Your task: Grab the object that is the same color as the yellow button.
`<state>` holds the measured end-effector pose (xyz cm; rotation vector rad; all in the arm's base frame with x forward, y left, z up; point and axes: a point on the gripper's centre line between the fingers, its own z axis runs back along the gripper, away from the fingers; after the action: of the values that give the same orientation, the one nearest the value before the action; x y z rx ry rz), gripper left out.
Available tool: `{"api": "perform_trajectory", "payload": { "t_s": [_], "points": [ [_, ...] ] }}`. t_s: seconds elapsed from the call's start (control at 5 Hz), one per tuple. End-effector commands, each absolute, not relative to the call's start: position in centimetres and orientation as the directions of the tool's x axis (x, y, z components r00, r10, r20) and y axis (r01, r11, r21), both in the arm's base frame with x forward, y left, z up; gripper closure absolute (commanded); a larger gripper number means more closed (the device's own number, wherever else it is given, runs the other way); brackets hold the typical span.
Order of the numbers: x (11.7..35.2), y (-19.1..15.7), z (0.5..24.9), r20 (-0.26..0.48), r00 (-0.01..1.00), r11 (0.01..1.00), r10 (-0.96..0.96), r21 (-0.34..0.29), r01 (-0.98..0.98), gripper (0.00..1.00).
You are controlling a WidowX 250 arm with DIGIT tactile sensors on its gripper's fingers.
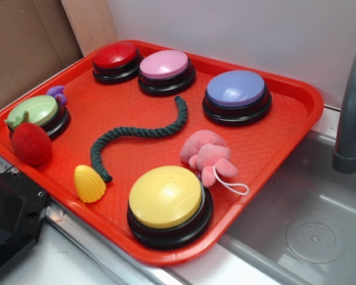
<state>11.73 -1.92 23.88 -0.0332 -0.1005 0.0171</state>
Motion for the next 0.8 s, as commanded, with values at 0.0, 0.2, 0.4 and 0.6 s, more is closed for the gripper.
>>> {"api": "perform_trajectory", "payload": {
  "t_s": [0.0,0.2,0.4,0.6],
  "points": [
    [11.7,-1.9,23.9,0.1,0.995,0.999,0.019,-0.034,-0.015,0.0],
    [13.0,-3.5,20.8,0.126,0.992,0.998,-0.026,-0.045,0.032,0.0],
    [13.3,-4.3,18.3,0.121,0.993,0.998,0.0,-0.06,0.007,0.0],
    [13.8,-4.7,15.3,0.09,0.996,0.997,-0.008,-0.075,0.014,0.0]
  ]
}}
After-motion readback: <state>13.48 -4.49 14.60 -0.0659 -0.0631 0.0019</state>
